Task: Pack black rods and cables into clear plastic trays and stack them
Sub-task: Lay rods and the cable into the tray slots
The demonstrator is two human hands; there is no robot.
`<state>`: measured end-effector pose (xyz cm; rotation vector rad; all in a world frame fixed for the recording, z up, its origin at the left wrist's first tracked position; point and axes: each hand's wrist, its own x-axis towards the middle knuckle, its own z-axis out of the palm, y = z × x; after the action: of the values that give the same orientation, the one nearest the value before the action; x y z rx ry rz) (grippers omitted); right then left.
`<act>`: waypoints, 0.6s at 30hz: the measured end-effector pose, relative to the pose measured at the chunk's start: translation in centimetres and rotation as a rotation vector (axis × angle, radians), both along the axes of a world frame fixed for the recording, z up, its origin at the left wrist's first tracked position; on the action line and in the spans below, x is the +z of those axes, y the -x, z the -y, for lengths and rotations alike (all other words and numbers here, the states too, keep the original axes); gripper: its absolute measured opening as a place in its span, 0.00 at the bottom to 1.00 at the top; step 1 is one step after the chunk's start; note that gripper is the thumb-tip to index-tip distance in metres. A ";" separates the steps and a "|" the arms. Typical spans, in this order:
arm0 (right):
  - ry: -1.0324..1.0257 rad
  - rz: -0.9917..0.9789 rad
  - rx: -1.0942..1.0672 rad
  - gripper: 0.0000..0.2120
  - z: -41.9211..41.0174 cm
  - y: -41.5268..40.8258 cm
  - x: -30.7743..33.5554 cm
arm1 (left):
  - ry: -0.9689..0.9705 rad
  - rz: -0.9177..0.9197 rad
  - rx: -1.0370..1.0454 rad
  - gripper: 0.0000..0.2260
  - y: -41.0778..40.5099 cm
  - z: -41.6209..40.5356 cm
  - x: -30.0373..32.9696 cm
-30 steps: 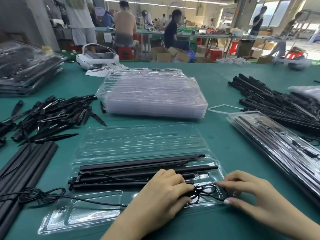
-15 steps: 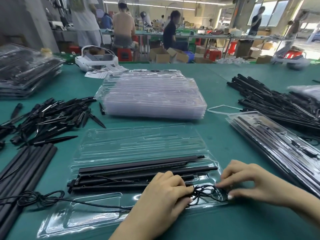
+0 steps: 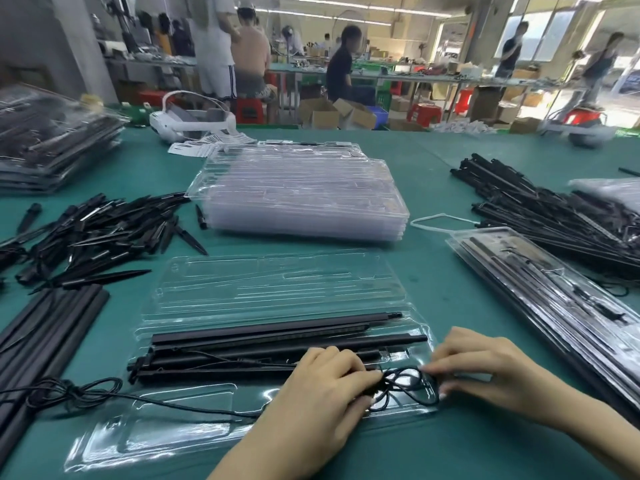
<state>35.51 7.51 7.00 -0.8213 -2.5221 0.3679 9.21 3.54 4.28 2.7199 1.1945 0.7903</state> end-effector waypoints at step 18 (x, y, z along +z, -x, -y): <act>0.145 -0.003 -0.152 0.26 0.9 2.1 -1.0 | 0.338 0.594 0.127 0.02 -0.5 0.1 2.1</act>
<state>33.43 6.58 6.01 -1.0600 -2.4324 0.5041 9.70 3.40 6.41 1.9538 1.2170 1.1740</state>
